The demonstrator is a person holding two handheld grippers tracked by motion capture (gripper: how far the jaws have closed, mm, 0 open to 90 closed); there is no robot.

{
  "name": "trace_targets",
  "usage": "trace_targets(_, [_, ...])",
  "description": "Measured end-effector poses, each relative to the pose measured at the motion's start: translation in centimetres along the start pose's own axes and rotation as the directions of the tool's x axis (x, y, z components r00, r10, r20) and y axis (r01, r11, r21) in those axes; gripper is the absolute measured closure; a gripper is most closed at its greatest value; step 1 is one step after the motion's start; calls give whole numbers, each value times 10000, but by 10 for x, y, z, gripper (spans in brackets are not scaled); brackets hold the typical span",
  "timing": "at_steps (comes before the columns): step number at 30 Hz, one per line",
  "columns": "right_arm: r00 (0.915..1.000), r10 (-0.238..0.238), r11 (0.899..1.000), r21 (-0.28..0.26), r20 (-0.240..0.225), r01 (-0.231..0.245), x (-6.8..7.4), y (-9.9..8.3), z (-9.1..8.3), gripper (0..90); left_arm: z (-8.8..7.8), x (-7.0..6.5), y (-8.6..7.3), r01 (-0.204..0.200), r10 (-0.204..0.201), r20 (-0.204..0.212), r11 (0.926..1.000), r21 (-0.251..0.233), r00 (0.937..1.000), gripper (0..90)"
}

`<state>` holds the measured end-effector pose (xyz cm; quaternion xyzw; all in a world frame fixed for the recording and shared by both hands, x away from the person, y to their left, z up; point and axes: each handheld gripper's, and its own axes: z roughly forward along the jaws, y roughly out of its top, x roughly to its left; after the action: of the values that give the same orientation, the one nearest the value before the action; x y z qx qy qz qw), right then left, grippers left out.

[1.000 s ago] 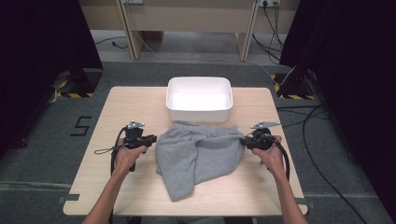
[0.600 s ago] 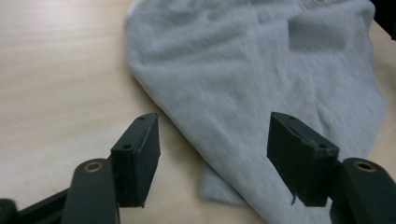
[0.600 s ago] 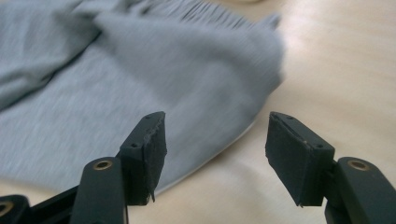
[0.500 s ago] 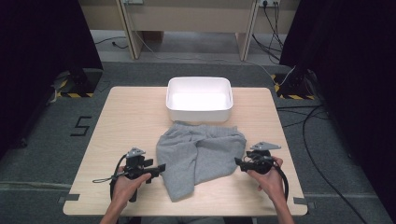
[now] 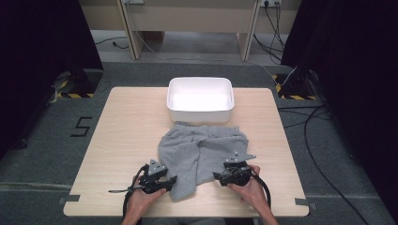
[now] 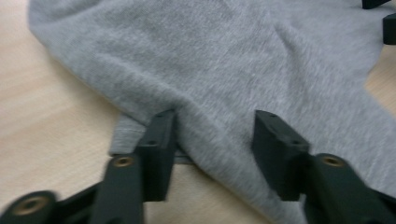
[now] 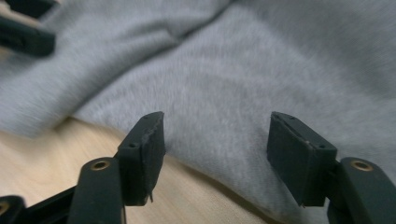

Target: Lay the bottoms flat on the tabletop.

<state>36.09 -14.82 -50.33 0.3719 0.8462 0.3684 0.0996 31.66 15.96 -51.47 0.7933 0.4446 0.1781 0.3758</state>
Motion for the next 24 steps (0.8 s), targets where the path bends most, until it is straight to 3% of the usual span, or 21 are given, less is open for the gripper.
trace_targets(4, [9951, -818, 9966, 61, 547, 816, 1, -2, 3, 553, 1, -3, 0, -493, 493, 6, 9987, -96, 9988, 748])
trace_targets(7, [9943, -945, 9955, 57, 501, 944, -2, -4, 0, 701, 0, -2, 1, -611, 611, 151, 9981, -14, 9980, 811])
trace_targets(9, [9931, -1113, 9938, 3, 379, 1114, -5, -5, -1, 775, -2, 2, 2, -463, 464, 408, 9989, -39, 9981, 826])
trace_targets(13, [9949, -1001, 9950, 40, 99, 1001, -11, -7, -6, 809, -13, 13, 6, -247, 262, 683, 9994, -225, 9973, 835])
trace_targets(19, [9976, -666, 9978, -30, 185, 666, -30, -12, -23, 820, -30, 34, 12, 34, 3, 572, 9979, -647, 9984, 836])
trace_targets(24, [9979, -424, 9987, -243, 497, 437, -50, -14, -42, 820, -32, 48, 15, 410, -351, 782, 9964, -748, 9963, 836])
